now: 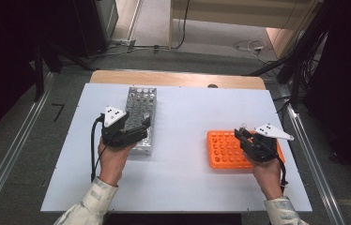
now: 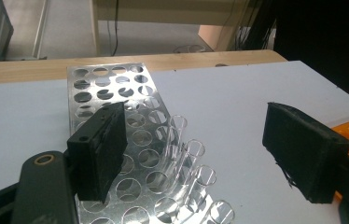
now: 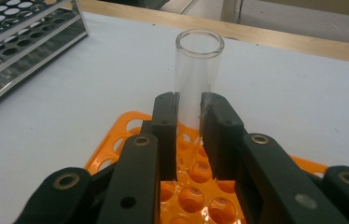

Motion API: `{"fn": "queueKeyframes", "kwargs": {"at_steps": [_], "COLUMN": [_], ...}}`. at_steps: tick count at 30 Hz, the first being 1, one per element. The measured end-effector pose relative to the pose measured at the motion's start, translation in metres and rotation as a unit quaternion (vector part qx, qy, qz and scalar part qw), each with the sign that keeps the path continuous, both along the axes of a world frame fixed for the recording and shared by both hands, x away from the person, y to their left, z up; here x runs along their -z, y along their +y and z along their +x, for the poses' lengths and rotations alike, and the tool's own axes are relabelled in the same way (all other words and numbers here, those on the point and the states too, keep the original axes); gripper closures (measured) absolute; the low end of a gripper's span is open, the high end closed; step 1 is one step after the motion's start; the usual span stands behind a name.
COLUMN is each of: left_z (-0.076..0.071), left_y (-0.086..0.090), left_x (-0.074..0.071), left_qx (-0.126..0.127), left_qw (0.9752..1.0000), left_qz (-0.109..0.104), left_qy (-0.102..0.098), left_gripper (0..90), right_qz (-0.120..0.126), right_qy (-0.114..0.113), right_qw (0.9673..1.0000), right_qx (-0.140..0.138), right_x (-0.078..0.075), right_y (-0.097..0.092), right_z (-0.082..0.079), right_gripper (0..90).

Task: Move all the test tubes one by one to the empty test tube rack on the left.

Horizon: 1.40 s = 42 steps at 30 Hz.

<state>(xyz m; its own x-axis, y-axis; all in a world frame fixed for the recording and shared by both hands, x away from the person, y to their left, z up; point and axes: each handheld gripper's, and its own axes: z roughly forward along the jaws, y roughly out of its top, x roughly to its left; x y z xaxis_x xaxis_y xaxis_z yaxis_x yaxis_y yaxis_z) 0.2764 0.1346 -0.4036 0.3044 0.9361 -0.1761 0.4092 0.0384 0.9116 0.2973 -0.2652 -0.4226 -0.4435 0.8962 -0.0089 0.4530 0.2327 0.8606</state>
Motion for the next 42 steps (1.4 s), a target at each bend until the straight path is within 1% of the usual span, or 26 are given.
{"fn": "queueKeyframes", "kwargs": {"at_steps": [4, 10, 15, 19, 24, 28, 38, 42], "left_z": [-0.001, -0.002, -0.004, -0.005, -0.007, -0.008, -0.011, -0.013], "left_y": [-0.002, -0.007, -0.013, -0.018, -0.024, -0.029, -0.039, -0.045], "left_x": [0.0, -0.001, -0.001, -0.002, -0.002, -0.002, -0.001, 0.0], "left_qx": [0.006, 0.016, 0.028, 0.038, 0.051, 0.059, 0.075, 0.088], "left_qw": [1.0, 0.9999, 0.9996, 0.9993, 0.9986, 0.9981, 0.997, 0.9959], "left_qz": [0.002, 0.002, 0.006, 0.008, 0.011, 0.014, 0.019, 0.022], "left_qy": [0.0, 0.0, 0.0, -0.002, -0.001, 0.001, 0.001, 0.001], "left_gripper": [21.7, 21.7, 22.4, 22.4, 22.6, 22.6, 22.9, 22.9], "right_qz": [-0.001, -0.004, -0.008, -0.007, -0.008, -0.013, -0.021, -0.022], "right_qy": [-0.003, -0.001, 0.0, 0.002, 0.006, 0.01, 0.02, 0.022], "right_qw": [0.9999, 0.9997, 0.9991, 0.9984, 0.9966, 0.9952, 0.9929, 0.9917], "right_qx": [-0.01, -0.024, -0.041, -0.055, -0.081, -0.096, -0.116, -0.124], "right_x": [-0.002, -0.001, 0.0, 0.0, 0.001, 0.003, 0.011, 0.013], "right_y": [0.005, 0.014, 0.025, 0.034, 0.049, 0.059, 0.077, 0.086], "right_z": [-0.003, -0.006, -0.009, -0.012, -0.016, -0.018, -0.019, -0.02], "right_gripper": [73.4, 73.4, 73.4, 73.4, 73.4, 73.4, 73.4, 73.5]}}
